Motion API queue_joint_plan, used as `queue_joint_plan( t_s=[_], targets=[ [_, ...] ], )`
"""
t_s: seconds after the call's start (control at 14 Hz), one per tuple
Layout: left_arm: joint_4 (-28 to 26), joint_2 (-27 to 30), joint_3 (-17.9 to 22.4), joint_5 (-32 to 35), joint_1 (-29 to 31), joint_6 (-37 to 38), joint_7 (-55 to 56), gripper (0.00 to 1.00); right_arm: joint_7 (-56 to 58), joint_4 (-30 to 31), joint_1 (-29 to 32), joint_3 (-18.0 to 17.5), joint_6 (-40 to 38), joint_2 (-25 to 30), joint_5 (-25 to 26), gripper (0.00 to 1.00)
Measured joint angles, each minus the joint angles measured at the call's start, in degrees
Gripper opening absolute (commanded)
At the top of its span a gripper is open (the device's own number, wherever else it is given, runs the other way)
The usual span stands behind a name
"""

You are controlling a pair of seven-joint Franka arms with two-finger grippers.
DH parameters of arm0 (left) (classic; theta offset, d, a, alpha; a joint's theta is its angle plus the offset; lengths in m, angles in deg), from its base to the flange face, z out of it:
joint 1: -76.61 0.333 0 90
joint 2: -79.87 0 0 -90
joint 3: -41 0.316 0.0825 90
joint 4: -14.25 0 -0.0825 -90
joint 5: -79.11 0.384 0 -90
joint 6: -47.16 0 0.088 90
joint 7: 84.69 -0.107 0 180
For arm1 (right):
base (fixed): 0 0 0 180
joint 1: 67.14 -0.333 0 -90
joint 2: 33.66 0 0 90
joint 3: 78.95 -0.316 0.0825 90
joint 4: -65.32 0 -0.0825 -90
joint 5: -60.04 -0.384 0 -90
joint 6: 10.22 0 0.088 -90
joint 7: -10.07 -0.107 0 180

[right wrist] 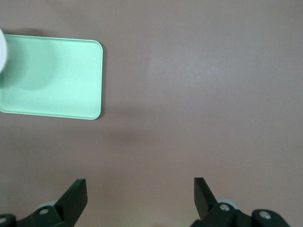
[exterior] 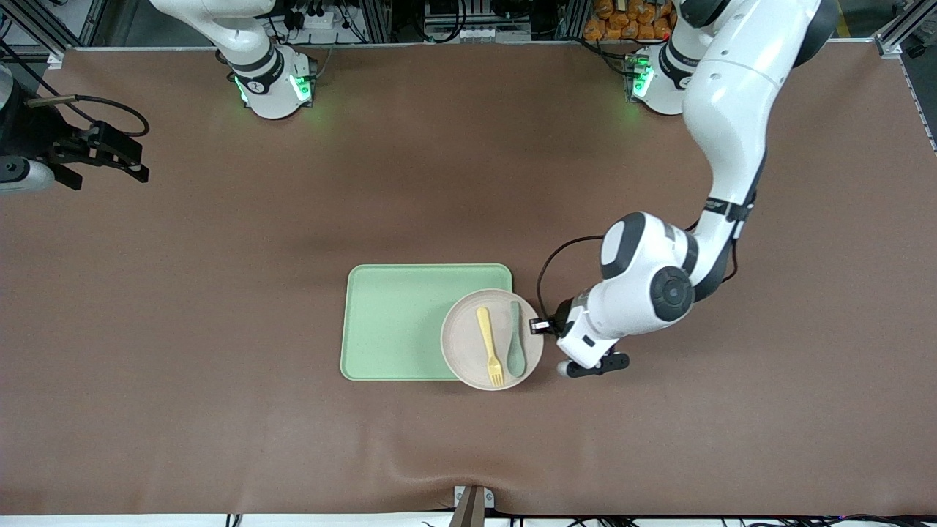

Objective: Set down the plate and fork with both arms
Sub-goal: 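Lower the plate onto the green tray and open the left gripper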

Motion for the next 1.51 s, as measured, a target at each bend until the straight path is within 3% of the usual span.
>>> queue_joint_plan(
  t_s=[0.43, 1.22, 1.51],
  targets=[
    [7.87, -7.47, 0.91, 0.00, -5.19, 0.02, 0.21, 0.00, 0.00, 0.00, 0.03, 0.16, 0.01, 0.00, 0.00, 1.00],
    [7.94, -9.61, 1.30, 0.20, -5.07, 1.22, -14.84, 0.00, 0.00, 0.00, 0.04, 0.23, 0.02, -0.07, 0.00, 1.00],
    [7.07, -9.82, 1.29, -0.01, -5.33, 1.36, -15.64, 0.00, 0.00, 0.00, 0.04, 0.27, 0.00, -0.08, 0.00, 1.00]
  ],
)
